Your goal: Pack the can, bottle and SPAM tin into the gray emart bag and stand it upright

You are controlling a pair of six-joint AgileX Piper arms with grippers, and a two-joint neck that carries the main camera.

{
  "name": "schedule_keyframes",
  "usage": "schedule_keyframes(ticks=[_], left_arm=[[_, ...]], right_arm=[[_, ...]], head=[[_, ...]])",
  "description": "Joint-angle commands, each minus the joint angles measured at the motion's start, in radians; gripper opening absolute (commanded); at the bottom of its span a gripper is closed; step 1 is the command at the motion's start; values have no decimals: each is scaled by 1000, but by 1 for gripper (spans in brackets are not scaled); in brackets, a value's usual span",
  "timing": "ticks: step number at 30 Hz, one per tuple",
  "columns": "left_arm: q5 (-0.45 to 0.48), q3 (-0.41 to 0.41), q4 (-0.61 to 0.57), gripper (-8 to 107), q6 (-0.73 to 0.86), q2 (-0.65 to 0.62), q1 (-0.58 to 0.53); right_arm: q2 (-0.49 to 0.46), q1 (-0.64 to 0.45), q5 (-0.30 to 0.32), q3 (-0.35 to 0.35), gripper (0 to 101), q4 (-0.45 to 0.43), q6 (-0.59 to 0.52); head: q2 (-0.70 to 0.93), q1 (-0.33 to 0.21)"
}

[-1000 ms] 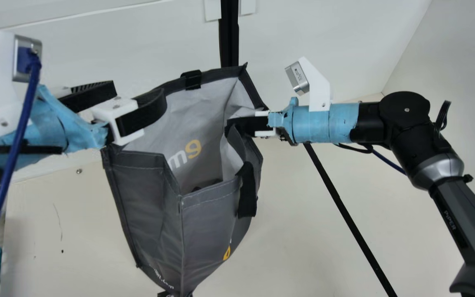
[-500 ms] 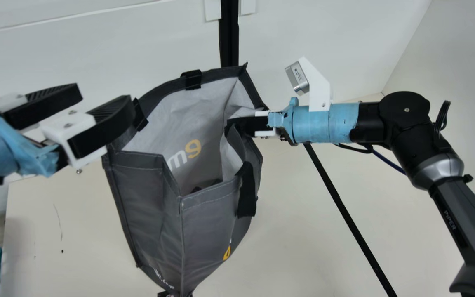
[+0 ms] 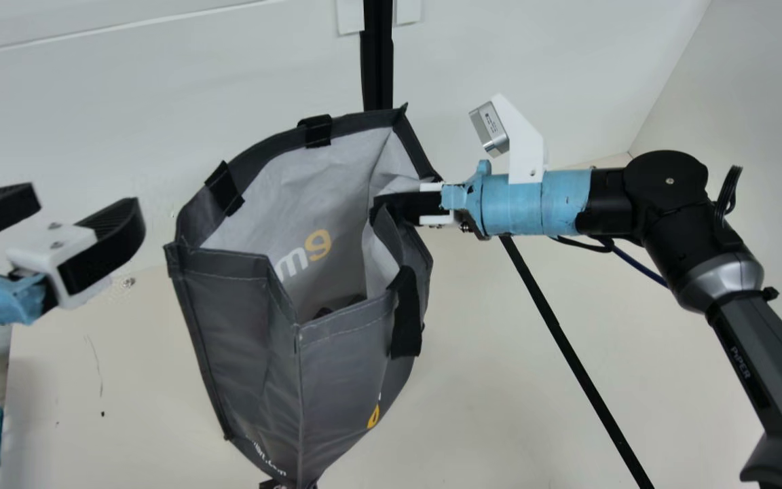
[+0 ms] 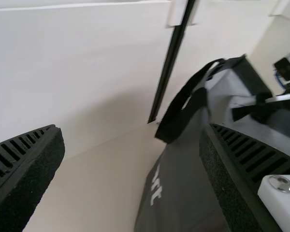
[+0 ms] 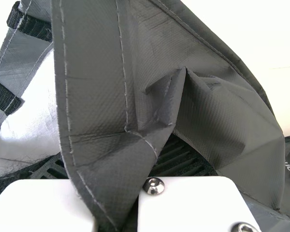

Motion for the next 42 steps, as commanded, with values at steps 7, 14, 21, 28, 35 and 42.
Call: schedule_keyframes(ticks=[7, 14, 21, 28, 35, 42], left_arm=[[16, 60, 185, 90, -71, -37, 32], [37, 125, 300, 90, -122, -68, 69], [57, 194, 449, 90, -183, -88, 80], [61, 205, 463, 90, -190, -90, 80], [61, 205, 463, 90, -190, -90, 80], [61, 205, 463, 90, -190, -90, 80]], right_arm=[[0, 0, 0, 0, 0, 0, 0], [0, 0, 0, 0, 0, 0, 0], [0, 0, 0, 0, 0, 0, 0], [0, 0, 0, 0, 0, 0, 0], [0, 0, 0, 0, 0, 0, 0], [-30, -3, 0, 16, 0, -18, 9]], head=[[-1, -23], [-1, -23], [-1, -23], [-1, -23], [-1, -23], [-1, -23]])
